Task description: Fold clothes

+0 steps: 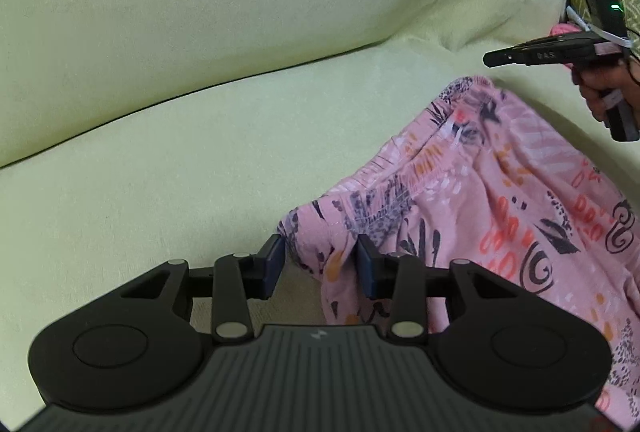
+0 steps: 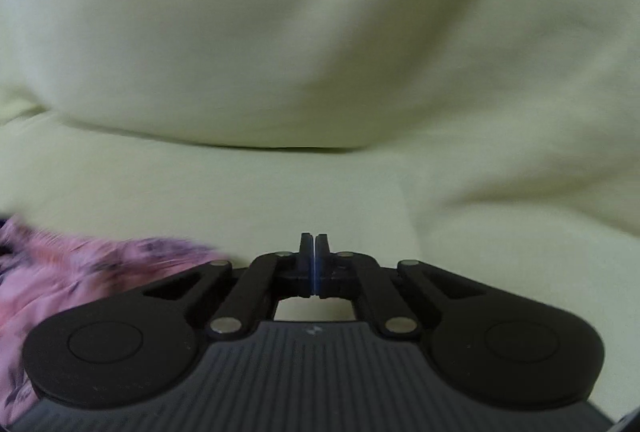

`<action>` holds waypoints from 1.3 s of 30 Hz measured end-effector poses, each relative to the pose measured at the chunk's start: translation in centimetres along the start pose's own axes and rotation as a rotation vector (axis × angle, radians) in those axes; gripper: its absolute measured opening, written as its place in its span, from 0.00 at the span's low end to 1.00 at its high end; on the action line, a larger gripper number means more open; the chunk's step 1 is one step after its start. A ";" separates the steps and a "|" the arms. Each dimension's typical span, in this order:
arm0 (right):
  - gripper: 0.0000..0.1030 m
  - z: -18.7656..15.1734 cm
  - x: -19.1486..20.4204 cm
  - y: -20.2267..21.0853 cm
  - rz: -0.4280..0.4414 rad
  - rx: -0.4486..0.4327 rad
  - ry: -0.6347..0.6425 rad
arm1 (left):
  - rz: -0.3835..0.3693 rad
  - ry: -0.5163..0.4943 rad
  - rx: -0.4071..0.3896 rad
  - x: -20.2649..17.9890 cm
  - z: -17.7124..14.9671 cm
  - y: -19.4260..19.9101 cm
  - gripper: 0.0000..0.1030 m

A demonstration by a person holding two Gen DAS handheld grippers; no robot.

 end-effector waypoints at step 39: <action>0.06 -4.2 0.5 2.4 0.121 0.074 0.047 | -0.044 0.041 -0.014 -1.4 1.5 -0.2 0.06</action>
Point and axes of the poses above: each gripper's, at about its wrist camera, not at the fingertips, and y roughly against the way its jaws point, x to its left, z to its top, the point moved 6 cm from there along -y, roughly the way its jaws point, and after that the axes turned 5 degrees about z, right-handed, at the moved point
